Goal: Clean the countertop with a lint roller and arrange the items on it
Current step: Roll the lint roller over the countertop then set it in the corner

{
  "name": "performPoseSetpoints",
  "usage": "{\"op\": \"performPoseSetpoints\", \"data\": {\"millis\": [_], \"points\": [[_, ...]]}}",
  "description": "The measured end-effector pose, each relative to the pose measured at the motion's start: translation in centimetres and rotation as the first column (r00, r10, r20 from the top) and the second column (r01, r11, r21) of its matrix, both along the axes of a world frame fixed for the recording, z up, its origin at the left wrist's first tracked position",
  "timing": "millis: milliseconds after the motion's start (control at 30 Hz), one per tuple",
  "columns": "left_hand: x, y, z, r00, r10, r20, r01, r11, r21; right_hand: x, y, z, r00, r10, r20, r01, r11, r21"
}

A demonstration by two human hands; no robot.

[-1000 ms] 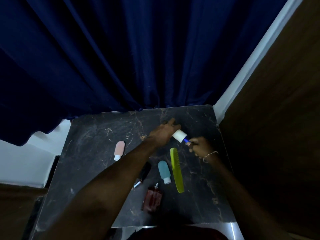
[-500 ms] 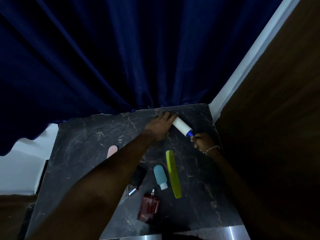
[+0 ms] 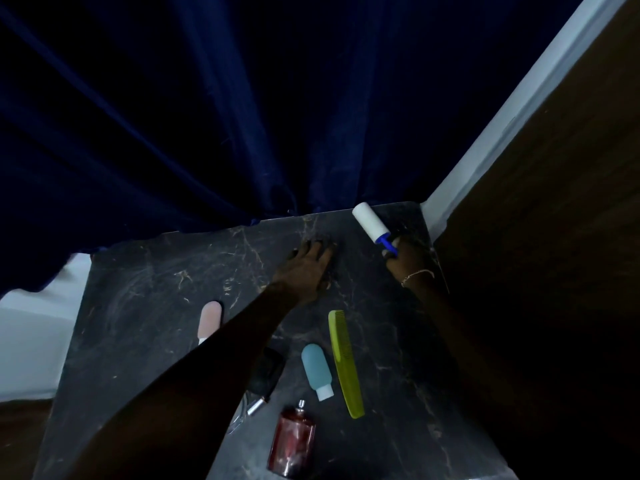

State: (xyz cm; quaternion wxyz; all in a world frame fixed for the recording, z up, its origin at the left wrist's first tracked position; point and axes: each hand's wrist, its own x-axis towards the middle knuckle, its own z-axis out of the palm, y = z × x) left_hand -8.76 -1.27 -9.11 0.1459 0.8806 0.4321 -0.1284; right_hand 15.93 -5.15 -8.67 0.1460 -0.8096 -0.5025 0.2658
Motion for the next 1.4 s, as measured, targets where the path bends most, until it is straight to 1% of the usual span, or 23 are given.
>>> {"op": "performPoseSetpoints", "data": {"millis": [67, 200, 300, 400, 533, 667, 767, 900, 967, 1067, 1200, 1300, 1400], "points": [[-0.2, 0.2, -0.6, 1.0, 0.017, -0.007, -0.017, 1.0, -0.019, 0.0, 0.6, -0.9, 1.0, 0.01, -0.006, -0.011, 1.0, -0.014], [-1.2, 0.1, -1.5, 0.998, 0.06, -0.011, -0.06, 0.998, -0.027, -0.1, 1.8, -2.7, 0.983, -0.077, -0.168, 0.052, 0.987, -0.151], [-2.5, 0.0, -1.7, 0.996, 0.087, -0.024, -0.087, 0.996, -0.032, 0.0, 2.5, -3.3, 0.966, -0.129, -0.225, 0.077, 0.971, -0.225], [-3.9, -0.1, -1.8, 0.993, 0.111, -0.05, -0.113, 0.993, -0.034, -0.5, 2.6, -3.6, 0.97, -0.138, -0.199, 0.09, 0.969, -0.229], [-5.4, -0.4, -1.3, 0.987, 0.158, -0.023, -0.159, 0.987, -0.016, -3.4, 1.6, -3.6, 0.986, -0.095, -0.139, 0.07, 0.982, -0.176], [-6.3, -0.9, -0.7, 0.979, 0.204, 0.001, -0.204, 0.979, 0.007, -7.4, -0.9, -3.9, 0.997, 0.034, -0.072, -0.05, 0.974, -0.22], [-7.1, -1.2, -0.4, 0.971, 0.238, 0.015, -0.238, 0.971, -0.007, -9.9, -3.2, -4.4, 0.991, 0.12, -0.059, -0.132, 0.952, -0.277], [-7.3, -1.6, -0.3, 0.963, 0.269, -0.019, -0.27, 0.962, -0.042, -10.6, -4.1, -4.5, 0.98, 0.195, -0.032, -0.196, 0.942, -0.271], [-6.8, -1.8, -0.5, 0.964, 0.263, -0.043, -0.265, 0.962, -0.061, -9.7, -3.0, -4.2, 0.986, 0.165, 0.002, -0.158, 0.95, -0.27], [-5.6, -1.9, -0.9, 0.961, 0.266, -0.073, -0.271, 0.959, -0.085, -7.8, 0.0, -3.6, 0.999, 0.035, 0.012, -0.032, 0.975, -0.222], [-4.2, -2.1, -2.1, 0.956, 0.289, -0.044, -0.292, 0.946, -0.138, -3.8, 3.8, -2.8, 0.992, -0.129, 0.011, 0.128, 0.972, -0.195], [-4.0, -2.3, -3.3, 0.952, 0.298, -0.069, -0.305, 0.935, -0.179, -0.7, 6.0, -2.7, 0.99, -0.122, 0.066, 0.133, 0.97, -0.202], [-4.3, -2.4, -4.3, 0.942, 0.321, -0.099, -0.336, 0.91, -0.242, 0.3, 6.6, -3.0, 0.993, -0.09, 0.076, 0.104, 0.971, -0.217]]}}
